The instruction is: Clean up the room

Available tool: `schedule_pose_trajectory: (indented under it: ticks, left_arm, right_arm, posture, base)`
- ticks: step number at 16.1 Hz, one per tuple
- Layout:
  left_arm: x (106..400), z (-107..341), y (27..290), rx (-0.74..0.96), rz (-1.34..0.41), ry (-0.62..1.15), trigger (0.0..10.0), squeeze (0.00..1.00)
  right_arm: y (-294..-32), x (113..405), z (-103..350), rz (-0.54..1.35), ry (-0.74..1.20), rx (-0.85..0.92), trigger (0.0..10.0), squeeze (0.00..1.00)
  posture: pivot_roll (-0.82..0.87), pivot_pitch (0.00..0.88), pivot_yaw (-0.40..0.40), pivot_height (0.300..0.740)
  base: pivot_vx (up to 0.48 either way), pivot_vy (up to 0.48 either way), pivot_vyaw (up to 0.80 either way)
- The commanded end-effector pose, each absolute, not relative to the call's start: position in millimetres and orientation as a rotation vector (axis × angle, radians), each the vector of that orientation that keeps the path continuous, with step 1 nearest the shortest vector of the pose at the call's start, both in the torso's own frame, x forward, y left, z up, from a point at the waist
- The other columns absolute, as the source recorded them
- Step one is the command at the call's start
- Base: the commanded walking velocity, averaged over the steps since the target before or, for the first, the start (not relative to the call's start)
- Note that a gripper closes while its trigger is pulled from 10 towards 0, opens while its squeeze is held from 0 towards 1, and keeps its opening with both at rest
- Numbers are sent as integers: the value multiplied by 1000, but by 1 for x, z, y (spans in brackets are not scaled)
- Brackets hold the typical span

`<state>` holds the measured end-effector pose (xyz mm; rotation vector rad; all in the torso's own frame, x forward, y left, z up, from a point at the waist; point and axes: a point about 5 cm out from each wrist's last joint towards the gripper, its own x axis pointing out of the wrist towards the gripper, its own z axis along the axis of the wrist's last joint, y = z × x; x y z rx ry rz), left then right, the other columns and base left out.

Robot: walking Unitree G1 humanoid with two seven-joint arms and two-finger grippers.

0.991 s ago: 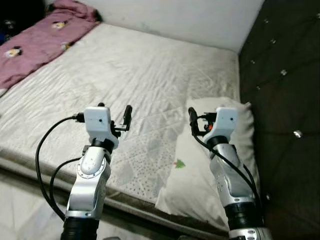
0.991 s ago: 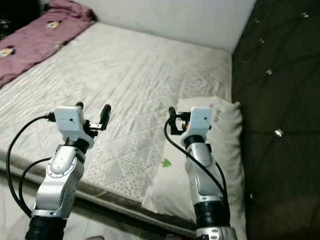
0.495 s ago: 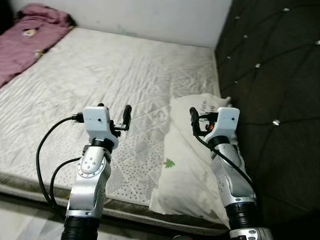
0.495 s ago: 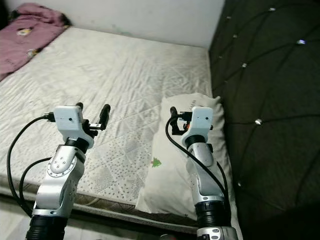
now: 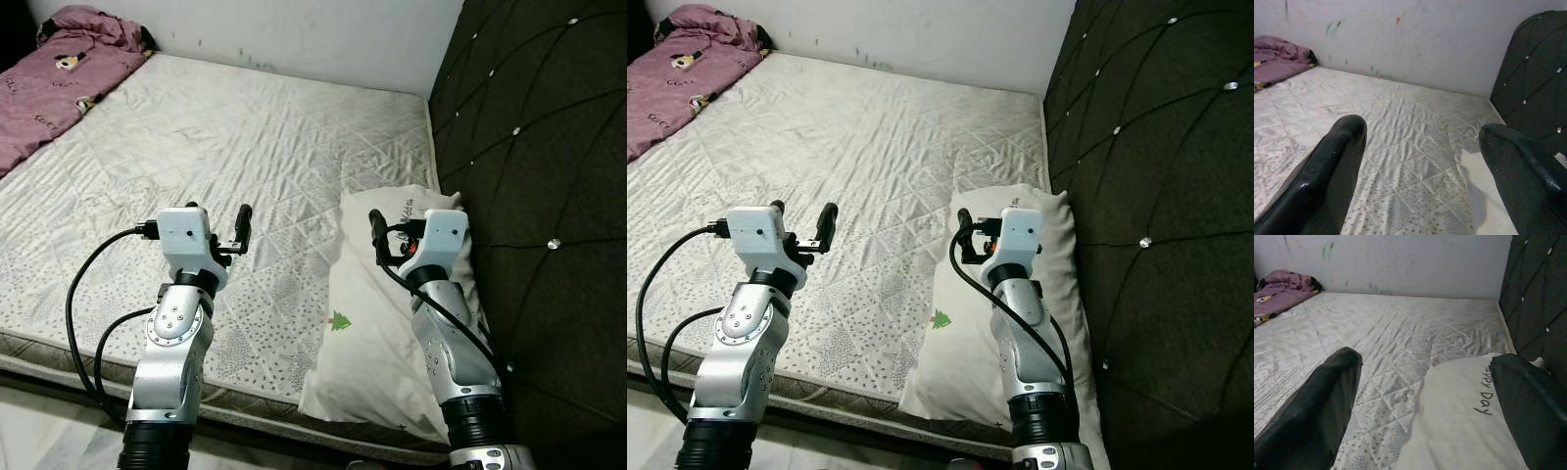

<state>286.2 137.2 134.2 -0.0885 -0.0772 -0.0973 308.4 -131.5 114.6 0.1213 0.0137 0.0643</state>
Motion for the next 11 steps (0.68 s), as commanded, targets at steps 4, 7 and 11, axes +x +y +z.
schedule_pose_trajectory:
  ticks: [4,7,11]
  left_arm:
    - [288,133,135,-92,-94,-61,10000,0]
    - [288,133,135,-94,-96,-62,10000,0]
    - [289,133,135,-93,-97,-62,10000,0]
  right_arm:
    - [-135,311,114,53,27,120,10000,0]
    - [-134,311,114,57,22,124,10000,0]
    - [-134,311,114,59,24,125,10000,0]
  posture:
    - [25,0,-17,740]
    - [25,0,-17,740]
    - [28,0,-18,740]
  base:
    - [0,0,-600]
    - [0,0,-192]
    - [0,0,0]
